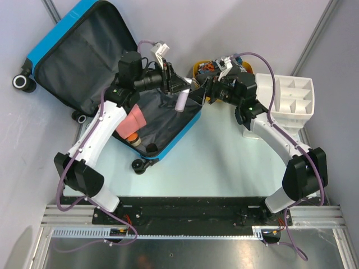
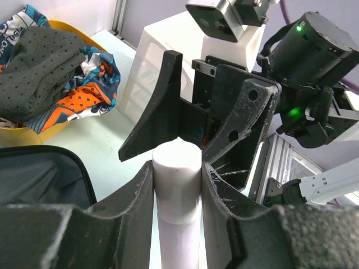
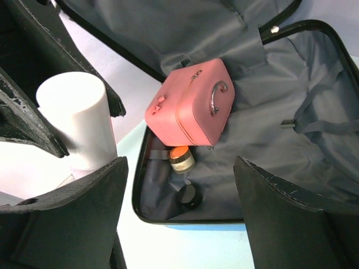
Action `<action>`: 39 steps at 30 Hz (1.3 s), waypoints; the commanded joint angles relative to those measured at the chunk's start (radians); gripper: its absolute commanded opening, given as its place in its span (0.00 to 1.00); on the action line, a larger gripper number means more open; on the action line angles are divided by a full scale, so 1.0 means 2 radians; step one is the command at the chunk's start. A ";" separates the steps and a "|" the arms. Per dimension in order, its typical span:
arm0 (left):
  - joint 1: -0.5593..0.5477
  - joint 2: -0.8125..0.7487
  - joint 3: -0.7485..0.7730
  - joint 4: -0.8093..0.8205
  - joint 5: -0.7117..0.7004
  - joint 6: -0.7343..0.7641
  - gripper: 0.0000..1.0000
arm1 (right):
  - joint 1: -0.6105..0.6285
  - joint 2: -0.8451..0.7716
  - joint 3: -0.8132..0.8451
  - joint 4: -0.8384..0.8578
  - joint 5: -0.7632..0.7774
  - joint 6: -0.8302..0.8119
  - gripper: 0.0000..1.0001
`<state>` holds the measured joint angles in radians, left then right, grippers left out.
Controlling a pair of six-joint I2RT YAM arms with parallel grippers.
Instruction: Open, take out, and arrange the luggage
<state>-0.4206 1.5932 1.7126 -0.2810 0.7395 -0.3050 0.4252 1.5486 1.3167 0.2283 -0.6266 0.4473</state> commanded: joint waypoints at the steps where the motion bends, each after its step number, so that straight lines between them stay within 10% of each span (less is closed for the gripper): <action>1: -0.009 -0.030 -0.013 0.032 0.016 -0.012 0.00 | 0.007 -0.007 0.006 0.066 -0.046 0.024 0.81; 12: -0.008 -0.034 -0.031 0.036 -0.006 -0.015 0.00 | -0.078 -0.042 0.006 -0.028 -0.103 0.003 0.89; 23: -0.009 -0.017 -0.025 0.058 0.007 -0.044 0.00 | -0.016 -0.018 0.006 0.031 -0.099 0.031 0.92; 39: -0.011 -0.017 -0.036 0.067 0.008 -0.055 0.00 | 0.004 0.030 0.020 0.127 -0.082 0.103 0.67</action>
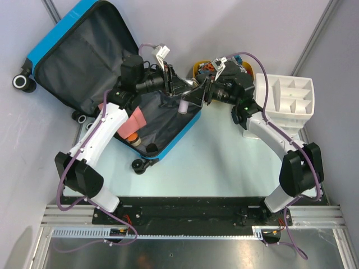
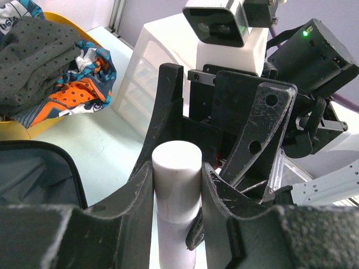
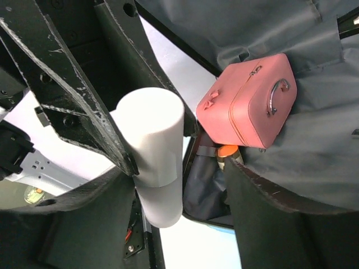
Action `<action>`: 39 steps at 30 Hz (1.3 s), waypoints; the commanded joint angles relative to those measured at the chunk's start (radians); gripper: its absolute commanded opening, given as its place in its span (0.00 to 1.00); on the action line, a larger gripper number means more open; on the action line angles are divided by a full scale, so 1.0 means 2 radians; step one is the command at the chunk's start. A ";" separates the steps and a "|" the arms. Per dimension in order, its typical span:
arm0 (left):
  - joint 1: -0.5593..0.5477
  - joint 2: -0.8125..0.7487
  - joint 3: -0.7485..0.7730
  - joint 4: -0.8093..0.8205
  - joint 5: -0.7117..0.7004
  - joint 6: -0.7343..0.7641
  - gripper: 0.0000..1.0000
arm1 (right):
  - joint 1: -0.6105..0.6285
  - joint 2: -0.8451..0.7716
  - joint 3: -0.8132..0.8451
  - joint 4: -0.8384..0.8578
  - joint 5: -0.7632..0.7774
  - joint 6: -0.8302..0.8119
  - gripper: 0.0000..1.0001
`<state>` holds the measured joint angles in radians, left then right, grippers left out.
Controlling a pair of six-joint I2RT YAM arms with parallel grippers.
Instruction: Open, take out, and arrange the luggage
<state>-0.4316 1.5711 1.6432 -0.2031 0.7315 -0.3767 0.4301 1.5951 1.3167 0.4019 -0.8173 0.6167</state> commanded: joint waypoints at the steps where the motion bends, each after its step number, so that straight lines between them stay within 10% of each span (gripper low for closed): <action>1: -0.006 -0.006 -0.002 0.029 0.012 -0.019 0.00 | 0.001 0.009 0.020 0.041 0.014 0.019 0.64; 6: -0.006 -0.002 0.001 0.030 0.014 -0.019 0.06 | 0.000 0.008 0.020 0.041 0.014 0.021 0.31; 11: 0.005 0.000 0.002 0.030 0.006 -0.005 0.99 | -0.008 -0.007 0.021 0.025 0.022 0.006 0.00; 18: 0.042 -0.004 0.031 0.030 0.038 0.041 1.00 | -0.072 -0.047 0.021 -0.047 0.048 -0.057 0.00; 32: 0.041 -0.032 -0.019 0.030 0.005 0.097 1.00 | -0.427 -0.127 0.039 -0.118 0.100 -0.183 0.00; 39: 0.041 -0.024 -0.016 0.031 0.003 0.100 1.00 | -0.454 -0.097 0.041 -0.117 0.107 -0.225 0.00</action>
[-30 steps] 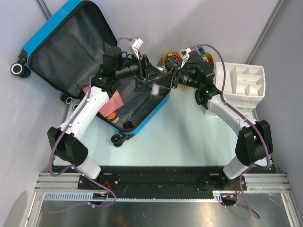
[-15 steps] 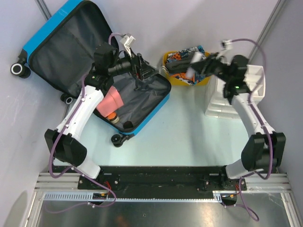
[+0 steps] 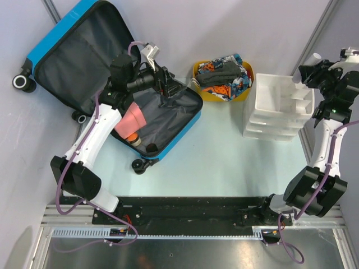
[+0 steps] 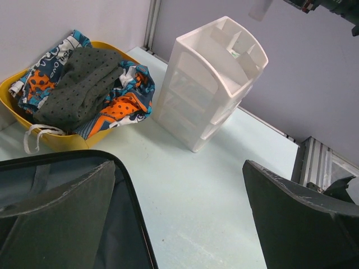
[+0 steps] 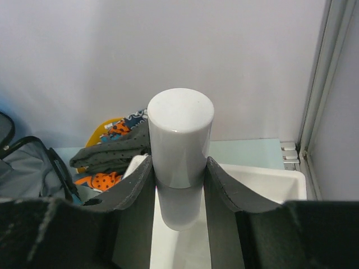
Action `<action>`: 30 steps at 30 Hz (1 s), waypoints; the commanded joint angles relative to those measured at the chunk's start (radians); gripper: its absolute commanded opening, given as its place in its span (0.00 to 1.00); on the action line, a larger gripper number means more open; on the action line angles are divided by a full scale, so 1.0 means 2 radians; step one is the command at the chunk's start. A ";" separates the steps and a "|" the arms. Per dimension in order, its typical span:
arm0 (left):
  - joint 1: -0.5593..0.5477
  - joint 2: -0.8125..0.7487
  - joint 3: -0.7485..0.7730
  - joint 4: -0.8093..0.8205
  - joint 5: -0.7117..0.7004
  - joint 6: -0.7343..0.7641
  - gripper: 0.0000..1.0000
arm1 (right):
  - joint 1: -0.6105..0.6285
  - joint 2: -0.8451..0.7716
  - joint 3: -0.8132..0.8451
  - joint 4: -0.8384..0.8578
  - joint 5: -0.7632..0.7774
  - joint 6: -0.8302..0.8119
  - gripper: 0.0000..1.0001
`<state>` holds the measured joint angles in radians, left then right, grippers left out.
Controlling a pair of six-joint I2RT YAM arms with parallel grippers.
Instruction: Open, take out, and arrange the luggage
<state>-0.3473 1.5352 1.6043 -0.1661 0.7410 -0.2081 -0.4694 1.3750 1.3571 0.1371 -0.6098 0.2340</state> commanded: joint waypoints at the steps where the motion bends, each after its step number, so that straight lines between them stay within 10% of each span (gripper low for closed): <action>1: 0.000 -0.007 0.003 0.012 -0.004 0.017 1.00 | -0.005 0.017 0.021 0.020 0.008 -0.043 0.00; 20: 0.011 -0.028 -0.059 0.012 -0.054 0.030 1.00 | 0.055 0.104 0.022 0.069 0.056 -0.086 0.00; 30: 0.026 -0.050 -0.077 -0.079 -0.110 0.083 1.00 | 0.067 0.116 0.022 0.062 0.082 -0.115 0.30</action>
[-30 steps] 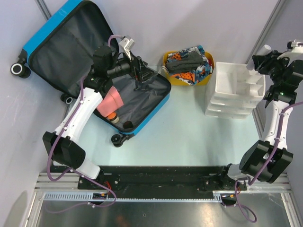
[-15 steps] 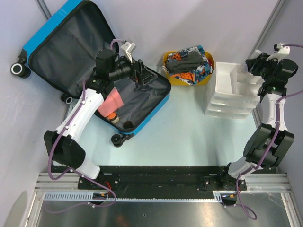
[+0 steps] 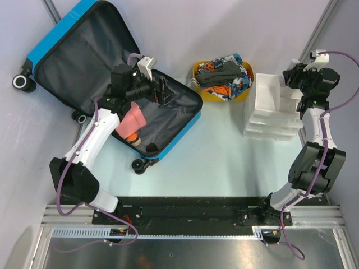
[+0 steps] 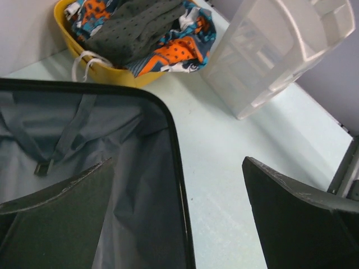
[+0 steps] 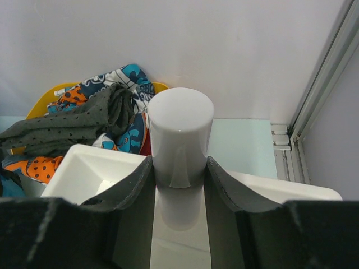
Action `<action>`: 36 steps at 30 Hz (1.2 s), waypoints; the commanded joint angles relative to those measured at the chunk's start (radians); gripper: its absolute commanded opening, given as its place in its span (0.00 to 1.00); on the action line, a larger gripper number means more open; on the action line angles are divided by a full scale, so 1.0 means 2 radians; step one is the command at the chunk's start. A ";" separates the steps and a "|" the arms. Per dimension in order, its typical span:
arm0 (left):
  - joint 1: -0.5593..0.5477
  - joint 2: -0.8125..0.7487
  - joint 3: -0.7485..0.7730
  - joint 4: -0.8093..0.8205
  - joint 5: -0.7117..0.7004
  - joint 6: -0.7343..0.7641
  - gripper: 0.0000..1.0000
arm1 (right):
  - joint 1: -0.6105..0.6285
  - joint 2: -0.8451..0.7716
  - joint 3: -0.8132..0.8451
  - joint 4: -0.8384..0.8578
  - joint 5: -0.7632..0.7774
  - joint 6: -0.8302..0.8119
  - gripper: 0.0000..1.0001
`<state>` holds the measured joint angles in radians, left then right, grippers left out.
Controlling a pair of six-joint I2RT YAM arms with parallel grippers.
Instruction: Open, take out, and arrange the luggage
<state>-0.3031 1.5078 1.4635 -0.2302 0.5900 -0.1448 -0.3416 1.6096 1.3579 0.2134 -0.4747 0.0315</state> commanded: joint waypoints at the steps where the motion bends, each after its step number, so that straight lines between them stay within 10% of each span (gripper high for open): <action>1: 0.005 -0.040 -0.009 -0.061 -0.048 0.066 1.00 | 0.002 -0.002 0.022 0.020 0.013 -0.014 0.33; 12: 0.013 -0.083 -0.035 -0.143 -0.079 0.174 1.00 | -0.001 -0.031 0.022 -0.001 0.010 0.000 0.77; 22: 0.012 -0.094 -0.064 -0.231 -0.101 0.258 0.96 | 0.004 -0.074 0.024 0.032 0.019 0.006 0.87; 36: -0.011 -0.034 -0.076 -0.334 -0.240 0.342 0.65 | 0.083 -0.112 0.061 -0.023 -0.007 0.008 0.88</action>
<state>-0.3130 1.3884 1.3190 -0.8185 0.2188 0.4541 -0.2455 1.4292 1.4372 0.2127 -0.4522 0.0540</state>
